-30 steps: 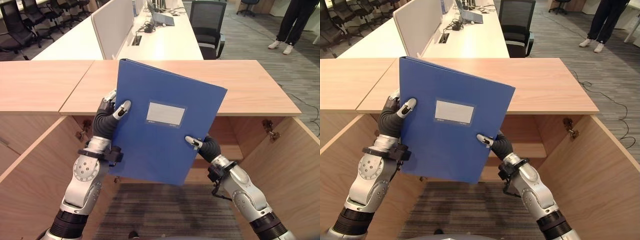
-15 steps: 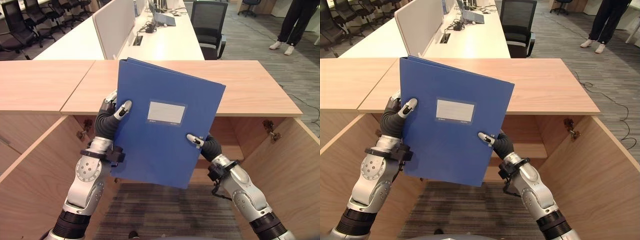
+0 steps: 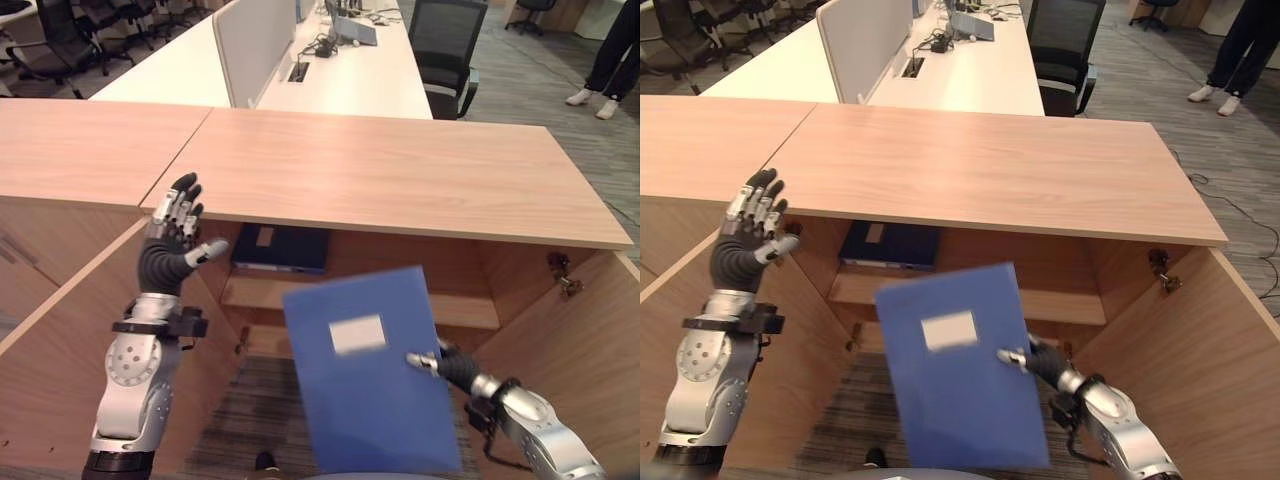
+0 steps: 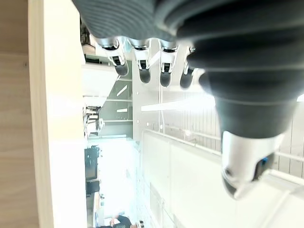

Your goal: Put the empty folder in the office cabinet

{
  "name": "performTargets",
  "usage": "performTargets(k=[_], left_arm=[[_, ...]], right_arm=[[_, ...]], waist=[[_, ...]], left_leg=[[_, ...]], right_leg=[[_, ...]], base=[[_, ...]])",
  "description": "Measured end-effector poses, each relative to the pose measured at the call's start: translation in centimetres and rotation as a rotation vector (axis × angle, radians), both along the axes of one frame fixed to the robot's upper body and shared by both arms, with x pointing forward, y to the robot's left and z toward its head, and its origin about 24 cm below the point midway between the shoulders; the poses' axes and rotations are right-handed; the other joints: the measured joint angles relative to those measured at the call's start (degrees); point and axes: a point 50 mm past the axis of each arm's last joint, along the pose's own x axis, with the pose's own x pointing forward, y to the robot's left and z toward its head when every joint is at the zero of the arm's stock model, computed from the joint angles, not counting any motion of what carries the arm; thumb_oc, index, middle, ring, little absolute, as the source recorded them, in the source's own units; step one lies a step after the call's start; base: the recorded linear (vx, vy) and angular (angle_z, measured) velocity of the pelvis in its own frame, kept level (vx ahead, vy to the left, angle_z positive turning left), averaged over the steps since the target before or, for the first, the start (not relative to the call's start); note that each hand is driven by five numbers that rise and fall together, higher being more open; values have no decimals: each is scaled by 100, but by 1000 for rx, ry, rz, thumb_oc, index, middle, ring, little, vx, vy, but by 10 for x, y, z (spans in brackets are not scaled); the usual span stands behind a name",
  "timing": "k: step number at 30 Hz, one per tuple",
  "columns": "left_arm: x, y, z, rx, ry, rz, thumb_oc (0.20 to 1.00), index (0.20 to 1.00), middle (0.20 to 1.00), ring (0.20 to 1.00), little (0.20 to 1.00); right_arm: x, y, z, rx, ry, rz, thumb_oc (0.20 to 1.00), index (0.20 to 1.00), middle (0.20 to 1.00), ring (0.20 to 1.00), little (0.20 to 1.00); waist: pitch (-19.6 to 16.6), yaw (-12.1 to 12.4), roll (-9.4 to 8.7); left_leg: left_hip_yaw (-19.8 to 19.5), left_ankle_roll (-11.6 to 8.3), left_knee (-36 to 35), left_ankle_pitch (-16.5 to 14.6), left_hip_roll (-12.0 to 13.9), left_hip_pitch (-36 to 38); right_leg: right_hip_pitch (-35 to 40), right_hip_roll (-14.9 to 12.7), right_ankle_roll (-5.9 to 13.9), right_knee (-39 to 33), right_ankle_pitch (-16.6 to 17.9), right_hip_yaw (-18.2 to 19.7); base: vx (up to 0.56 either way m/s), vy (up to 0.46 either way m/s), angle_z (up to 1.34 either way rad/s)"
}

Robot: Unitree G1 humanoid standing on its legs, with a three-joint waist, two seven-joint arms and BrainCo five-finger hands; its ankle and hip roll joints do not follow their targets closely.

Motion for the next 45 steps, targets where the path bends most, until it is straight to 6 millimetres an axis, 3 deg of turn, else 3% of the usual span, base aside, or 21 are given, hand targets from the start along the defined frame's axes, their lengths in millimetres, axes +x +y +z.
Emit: performTargets(k=[4, 6, 9, 14, 17, 20, 25, 30, 35, 40, 45], left_arm=[[-12, 10, -23, 31, 121, -37, 1000, 1000, 1000, 1000, 1000], [-21, 22, -52, 9, 261, -34, 1000, 1000, 1000, 1000, 1000], [-31, 31, -77, -29, 379, -38, 1000, 1000, 1000, 1000, 1000], [-71, 49, -132, 19, 738, -131, 1000, 1000, 1000, 1000, 1000], [-87, 50, -155, 24, 875, -170, 1000, 1000, 1000, 1000, 1000], [-110, 45, -191, 72, 1094, -230, 1000, 1000, 1000, 1000, 1000], [-120, 31, -214, 69, 1184, -253, 1000, 1000, 1000, 1000, 1000], [-123, 14, -235, 66, 1253, -245, 1000, 1000, 1000, 1000, 1000], [-120, 10, -246, 65, 1291, -214, 1000, 1000, 1000, 1000, 1000], [-119, -7, -257, 82, 1338, -261, 1000, 1000, 1000, 1000, 1000], [-124, -6, -261, 94, 1373, -252, 1000, 1000, 1000, 1000, 1000]], right_arm=[[2, -3, 0, -3, -9, -3, 200, 200, 200, 200, 200], [2, -6, -1, -37, -20, 5, 200, 200, 200, 200, 200], [2, -15, -11, -63, 7, -40, 200, 200, 200, 200, 200], [-6, -31, -30, -77, 73, -180, 200, 200, 200, 200, 200], [-8, -29, -34, -47, 81, -225, 200, 200, 200, 200, 200], [-7, -18, -40, 10, 80, -299, 200, 200, 200, 200, 200], [-3, -10, -48, 94, 78, -484, 200, 200, 200, 200, 200], [19, -7, -49, 213, 58, -712, 200, 200, 200, 200, 200], [44, -14, -38, 311, -12, -892, 200, 200, 200, 200, 200], [79, -25, -21, 519, -68, -1158, 200, 200, 200, 200, 200], [98, -42, -3, 675, -129, -1332, 200, 200, 200, 200, 200]], waist=[[21, -94, 35], [47, -103, 87], [66, -71, 115], [117, -11, 212], [144, 18, 258], [171, -66, 334], [104, -81, 427], [75, -131, 467], [67, -107, 488], [62, 12, 565], [202, 144, 771]], left_leg=[[13, 0, 0, -1, 0, 7], [16, 0, 0, -1, 1, 12], [16, 0, -1, -2, 1, 13], [27, -2, -3, -4, -1, 13], [21, -1, -4, -3, -1, 10], [16, -1, -6, -3, -3, -16], [-33, 16, -3, 18, -13, -120], [-47, 17, -2, 20, -13, -136], [-53, 20, -1, 26, -13, -162], [-132, 40, 1, 64, -22, -384], [-199, 46, 1, 76, -29, -465]], right_leg=[[-6, -4, 0, -1, 0, 7], [-7, -3, 0, -2, 0, 19], [-5, -4, 0, -2, 0, 19], [-12, -8, 1, -2, -1, 26], [-8, -9, 0, -2, 0, 28], [-31, -12, 0, -6, 0, 35], [-98, -10, -3, -1, 4, -8], [-106, -6, -3, -2, 4, -18], [-117, -5, -4, -3, 6, -19], [-293, -3, -10, -1, 11, -98], [-319, -2, -10, -2, 10, -174]], base=[[0, 0, 0], [0, 0, 0], [0, 0, 0], [2, 6, 0], [0, 21, 1], [0, 0, 0], [10, 11, 5], [7, -1, 1], [16, -6, 0], [-1, -14, 7], [1, -18, 7]])
